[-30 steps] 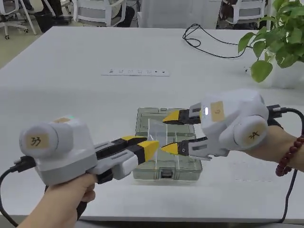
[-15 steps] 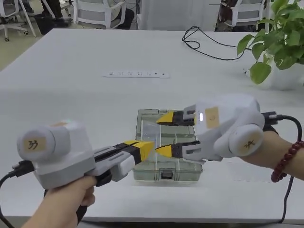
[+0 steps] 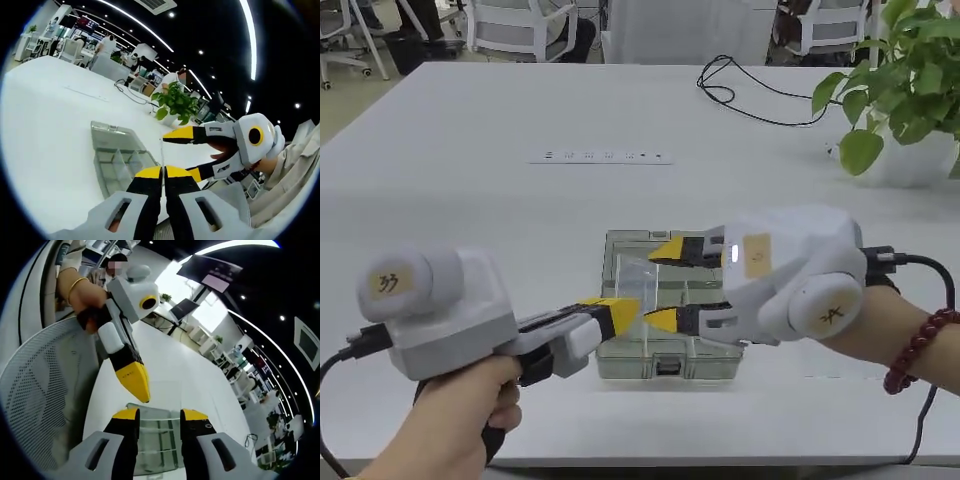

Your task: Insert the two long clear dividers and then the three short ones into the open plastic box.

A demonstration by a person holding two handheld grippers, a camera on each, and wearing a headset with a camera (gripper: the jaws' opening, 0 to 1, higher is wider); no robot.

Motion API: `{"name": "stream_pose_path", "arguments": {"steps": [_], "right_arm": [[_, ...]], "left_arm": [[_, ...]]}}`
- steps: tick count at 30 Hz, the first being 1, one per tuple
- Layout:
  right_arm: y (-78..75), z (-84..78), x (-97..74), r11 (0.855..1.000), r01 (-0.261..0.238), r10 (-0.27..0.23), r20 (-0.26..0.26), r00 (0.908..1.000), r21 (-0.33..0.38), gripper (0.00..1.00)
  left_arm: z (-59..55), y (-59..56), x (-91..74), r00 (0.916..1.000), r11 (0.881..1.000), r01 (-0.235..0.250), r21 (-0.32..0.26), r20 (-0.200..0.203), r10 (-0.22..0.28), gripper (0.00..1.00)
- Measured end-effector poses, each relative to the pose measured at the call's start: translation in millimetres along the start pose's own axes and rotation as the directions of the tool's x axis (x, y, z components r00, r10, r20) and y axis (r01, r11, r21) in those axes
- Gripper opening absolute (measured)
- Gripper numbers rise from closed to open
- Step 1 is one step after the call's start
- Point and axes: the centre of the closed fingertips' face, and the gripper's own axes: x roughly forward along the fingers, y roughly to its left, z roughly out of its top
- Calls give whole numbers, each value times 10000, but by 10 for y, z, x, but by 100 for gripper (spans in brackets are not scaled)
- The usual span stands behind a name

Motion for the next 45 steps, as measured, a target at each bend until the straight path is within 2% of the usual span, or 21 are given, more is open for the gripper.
{"name": "stream_pose_path", "arguments": {"steps": [3, 8, 10, 16, 18, 21, 22, 24, 25, 28, 30, 31, 32, 34, 35, 37, 38, 39, 43, 44, 45], "right_arm": [[-16, -11, -25, 9994, 68, -70, 71, 10000, 353, 33], [-78, -26, -59, 9948, 221, -243, 208, 9995, 993, 33], [-91, -24, -63, 9925, 181, -218, 286, 9994, 1206, 33], [-79, 16, -74, 9776, -305, 147, 771, 9969, 2084, 33], [-55, 21, -74, 9724, -543, 346, 902, 9953, 2267, 32], [-39, 15, -77, 9681, -750, 525, 991, 9937, 2389, 32], [-39, 14, -78, 9673, -760, 530, 1000, 9936, 2419, 32], [-16, 28, -88, 9607, -966, 686, 1148, 9910, 2601, 31], [-11, 34, -96, 9593, -1026, 725, 1217, 9899, 2629, 31], [26, 25, -103, 9609, -1212, 932, 1217, 9882, 2488, 29], [63, 24, -115, 9572, -1450, 1150, 1305, 9848, 2506, 28], [77, 25, -119, 9561, -1527, 1220, 1339, 9835, 2501, 28], [105, 24, -123, 9550, -1687, 1379, 1384, 9807, 2441, 27], [148, 8, -127, 9533, -1888, 1599, 1365, 9777, 2357, 27], [159, 5, -128, 9531, -1939, 1654, 1364, 9767, 2325, 26], [203, -7, -130, 9513, -2117, 1850, 1343, 9735, 2243, 25], [232, -10, -133, 9493, -2252, 1991, 1349, 9706, 2193, 24], [247, -11, -135, 9482, -2314, 2053, 1360, 9692, 2175, 24], [323, 7, -143, 9418, -2654, 2380, 1485, 9599, 2062, 22], [346, 17, -146, 9395, -2766, 2487, 1529, 9564, 2019, 21], [383, 36, -154, 9352, -2948, 2658, 1611, 9505, 1963, 20]], "left_arm": [[11, 20, 26, 10000, 9999, -33, 149, -91, 35, 0], [-63, 116, 41, 9976, 9928, -400, 1128, -520, 461, 0], [-99, 153, 33, 9955, 9839, -525, 1711, -683, 650, 0], [-153, 217, 20, 9886, 9419, -585, 3308, -1121, 1008, 0], [-151, 217, 19, 9874, 9218, -504, 3844, -1196, 1038, 0], [-157, 205, 20, 9842, 8781, -200, 4781, -1453, 1015, 0], [-156, 185, 19, 9828, 8481, -4, 5298, -1563, 981, 0], [-165, 155, 18, 9791, 8002, 261, 5992, -1770, 1006, 0], [-176, 154, 16, 9769, 7897, 314, 6127, -1859, 1054, 0], [-207, 128, 16, 9705, 7334, 690, 6763, -2157, 1077, 0], [-238, 96, 7, 9667, 7057, 946, 7022, -2342, 1035, 0], [-241, 72, 11, 9669, 6941, 1106, 7114, -2386, 905, 0], [-254, 60, 7, 9658, 6972, 1202, 7067, -2457, 826, 0], [-278, 41, 0, 9622, 6783, 1465, 7201, -2628, 711, 0], [-291, 53, -8, 9584, 6576, 1557, 7371, -2740, 802, 0], [-311, 40, -11, 9559, 6562, 1697, 7353, -2847, 718, 0], [-314, 35, -15, 9557, 6500, 1751, 7395, -2864, 685, 0], [-320, 25, -20, 9543, 6361, 1862, 7488, -2919, 643, 0], [-359, -25, -34, 9489, 6142, 2242, 7566, -3131, 394, 0], [-371, -45, -39, 9462, 6005, 2392, 7630, -3221, 324, 0], [-385, -66, -45, 9433, 5772, 2550, 7758, -3307, 278, 0]]}}
